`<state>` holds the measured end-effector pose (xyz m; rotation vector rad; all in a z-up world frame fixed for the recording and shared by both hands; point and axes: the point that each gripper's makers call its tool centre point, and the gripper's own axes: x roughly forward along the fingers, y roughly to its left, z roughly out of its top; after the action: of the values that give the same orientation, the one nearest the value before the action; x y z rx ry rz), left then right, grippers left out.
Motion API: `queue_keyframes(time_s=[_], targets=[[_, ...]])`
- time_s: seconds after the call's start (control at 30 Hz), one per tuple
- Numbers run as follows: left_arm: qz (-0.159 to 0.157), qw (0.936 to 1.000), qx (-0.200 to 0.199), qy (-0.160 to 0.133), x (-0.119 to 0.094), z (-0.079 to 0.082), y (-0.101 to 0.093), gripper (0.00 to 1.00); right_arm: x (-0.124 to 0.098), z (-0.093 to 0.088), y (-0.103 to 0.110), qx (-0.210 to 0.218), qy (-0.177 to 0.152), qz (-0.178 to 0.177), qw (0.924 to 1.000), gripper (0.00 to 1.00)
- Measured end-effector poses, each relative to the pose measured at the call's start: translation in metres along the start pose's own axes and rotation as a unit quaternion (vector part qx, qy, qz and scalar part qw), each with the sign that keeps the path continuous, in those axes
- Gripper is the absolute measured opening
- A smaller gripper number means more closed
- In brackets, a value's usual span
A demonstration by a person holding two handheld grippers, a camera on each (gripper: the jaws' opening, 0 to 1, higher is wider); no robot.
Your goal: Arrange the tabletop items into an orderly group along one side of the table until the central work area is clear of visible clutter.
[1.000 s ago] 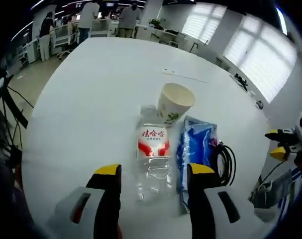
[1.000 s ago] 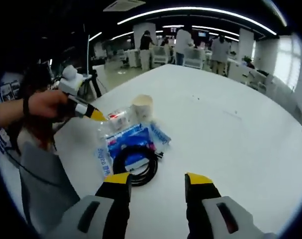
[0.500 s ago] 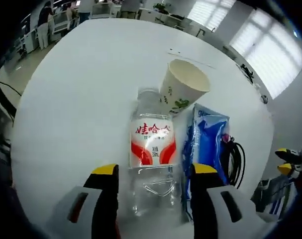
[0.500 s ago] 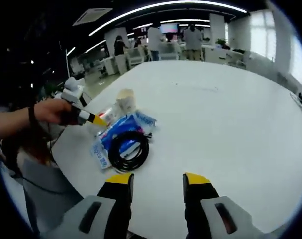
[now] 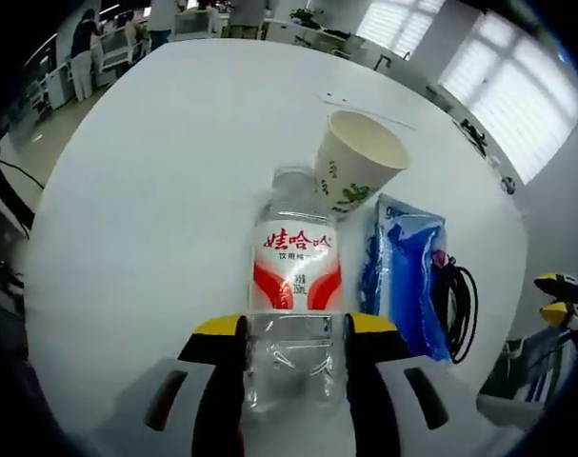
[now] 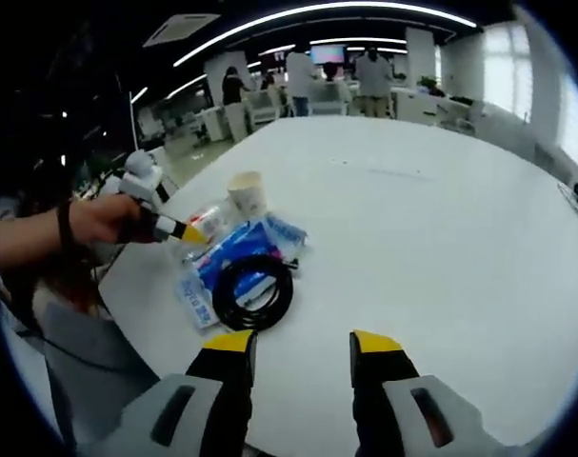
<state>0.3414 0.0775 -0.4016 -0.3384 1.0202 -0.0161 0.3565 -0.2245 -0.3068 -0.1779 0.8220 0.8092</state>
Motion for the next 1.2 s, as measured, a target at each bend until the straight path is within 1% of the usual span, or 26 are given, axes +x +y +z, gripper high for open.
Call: queue_keyframes(time_s=[0.13, 0.27, 0.33, 0.57, 0.63, 0.83, 0.87, 0.93, 1.0, 1.03, 1.2], targets=[[-0.001, 0.9999, 0.014, 0.000, -0.003, -0.005, 0.004, 0.38, 0.003, 0.002, 0.006, -0.005, 0.001, 0.003, 1.0000, 0.38], [0.000, 0.9998, 0.020, 0.001, -0.008, -0.012, 0.012, 0.37, 0.004, 0.005, 0.007, -0.010, 0.000, 0.005, 0.9999, 0.37], [0.005, 0.9992, 0.038, 0.004, -0.013, -0.016, 0.016, 0.36, 0.007, 0.007, 0.008, -0.013, 0.000, 0.007, 0.9999, 0.37], [-0.002, 0.9989, 0.048, -0.001, -0.027, -0.034, 0.025, 0.36, 0.014, 0.012, 0.021, -0.026, 0.002, 0.019, 0.9995, 0.37], [-0.004, 0.9988, 0.049, -0.001, -0.033, -0.043, 0.024, 0.36, 0.015, 0.013, 0.025, -0.030, 0.003, 0.023, 0.9993, 0.37], [-0.004, 0.9984, 0.057, -0.003, -0.044, -0.059, 0.028, 0.37, 0.027, 0.018, 0.042, -0.047, 0.007, 0.045, 0.9979, 0.36], [-0.005, 0.9984, 0.057, -0.005, -0.046, -0.062, 0.029, 0.37, 0.029, 0.018, 0.049, -0.055, 0.009, 0.053, 0.9970, 0.36], [-0.007, 0.9980, 0.063, -0.007, -0.049, -0.068, 0.028, 0.37, 0.032, 0.019, 0.053, -0.059, 0.011, 0.062, 0.9963, 0.36], [-0.006, 0.9970, 0.077, -0.005, -0.053, -0.074, 0.028, 0.37, 0.037, 0.020, 0.060, -0.066, 0.014, 0.071, 0.9952, 0.36], [-0.007, 0.9961, 0.087, -0.003, -0.055, -0.077, 0.027, 0.37, 0.039, 0.021, 0.067, -0.069, 0.017, 0.079, 0.9943, 0.36], [-0.007, 0.9942, 0.108, -0.001, -0.061, -0.088, 0.026, 0.37, 0.052, 0.027, 0.088, -0.083, 0.021, 0.105, 0.9908, 0.35]])
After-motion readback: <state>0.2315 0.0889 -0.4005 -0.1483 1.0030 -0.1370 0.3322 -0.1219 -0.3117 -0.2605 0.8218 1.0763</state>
